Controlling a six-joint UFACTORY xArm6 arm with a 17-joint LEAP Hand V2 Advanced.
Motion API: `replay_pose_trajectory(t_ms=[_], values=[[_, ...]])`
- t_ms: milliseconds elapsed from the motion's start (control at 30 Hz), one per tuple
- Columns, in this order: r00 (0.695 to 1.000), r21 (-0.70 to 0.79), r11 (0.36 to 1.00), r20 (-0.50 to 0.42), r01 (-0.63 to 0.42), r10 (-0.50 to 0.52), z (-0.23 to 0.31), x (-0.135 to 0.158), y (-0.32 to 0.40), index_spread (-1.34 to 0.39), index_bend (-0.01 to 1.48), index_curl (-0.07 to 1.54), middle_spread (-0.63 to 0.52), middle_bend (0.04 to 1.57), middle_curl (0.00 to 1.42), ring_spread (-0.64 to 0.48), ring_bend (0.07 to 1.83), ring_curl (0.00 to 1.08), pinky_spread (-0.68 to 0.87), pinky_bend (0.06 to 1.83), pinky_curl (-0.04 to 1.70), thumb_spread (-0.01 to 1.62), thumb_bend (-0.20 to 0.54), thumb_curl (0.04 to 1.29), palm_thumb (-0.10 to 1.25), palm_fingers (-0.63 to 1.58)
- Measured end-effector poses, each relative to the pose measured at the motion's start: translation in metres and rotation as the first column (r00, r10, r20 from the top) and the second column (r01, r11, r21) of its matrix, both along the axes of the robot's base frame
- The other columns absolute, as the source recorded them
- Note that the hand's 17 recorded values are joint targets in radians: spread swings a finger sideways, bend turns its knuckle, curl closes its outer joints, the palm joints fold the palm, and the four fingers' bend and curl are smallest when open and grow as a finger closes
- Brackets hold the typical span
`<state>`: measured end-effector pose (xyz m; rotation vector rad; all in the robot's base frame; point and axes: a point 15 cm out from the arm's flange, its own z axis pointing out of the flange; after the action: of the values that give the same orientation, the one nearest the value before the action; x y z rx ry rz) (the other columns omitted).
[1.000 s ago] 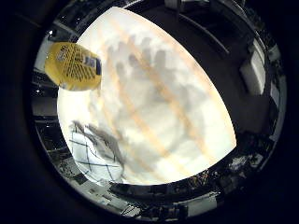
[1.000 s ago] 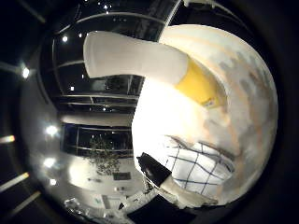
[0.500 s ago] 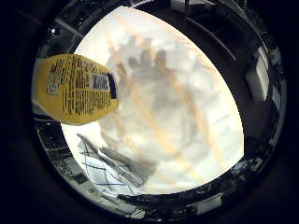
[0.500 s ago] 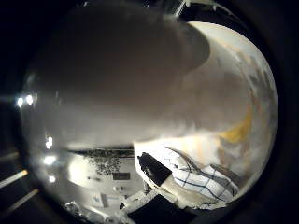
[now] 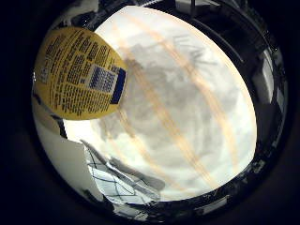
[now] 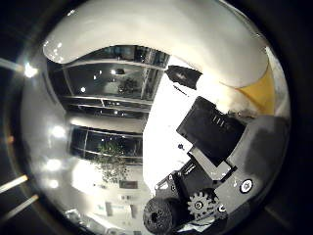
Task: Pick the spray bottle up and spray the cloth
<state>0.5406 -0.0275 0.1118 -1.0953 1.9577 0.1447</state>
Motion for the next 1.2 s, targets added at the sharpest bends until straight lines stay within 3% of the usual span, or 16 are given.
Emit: replay_pose_trajectory(t_ms=[167,367,600,933,1200], values=[[0.995,0.137,0.989,0.090,-0.061,0.049,0.013,0.005,0.034,-0.33,0.89,0.61,-0.15,1.15,0.70,-0.19,1.29,0.59,-0.27,1.22,0.63,0.83,-0.013,0.54,1.04,1.27],[0.991,0.214,0.974,0.127,-0.079,0.052,0.019,0.007,0.032,-0.27,1.06,0.73,-0.12,1.28,0.73,-0.17,1.42,0.63,-0.19,1.31,0.76,0.69,-0.018,0.66,1.06,1.18],[0.988,0.218,0.969,0.130,-0.113,0.086,0.025,0.006,0.039,-0.23,1.15,0.77,-0.11,1.34,0.72,-0.16,1.47,0.63,-0.16,1.26,0.90,0.49,-0.017,0.78,1.08,1.15],[0.963,0.111,0.958,0.071,-0.266,0.259,0.046,0.000,0.041,-0.21,1.17,0.77,-0.10,1.36,0.70,-0.16,1.50,0.62,-0.14,1.14,1.09,0.35,-0.019,0.88,1.08,1.15],[0.879,-0.003,0.880,-0.033,-0.475,0.475,0.073,-0.027,0.044,-0.21,1.17,0.77,-0.10,1.37,0.70,-0.16,1.50,0.61,-0.14,1.09,1.18,0.29,-0.022,0.91,1.07,1.15]])
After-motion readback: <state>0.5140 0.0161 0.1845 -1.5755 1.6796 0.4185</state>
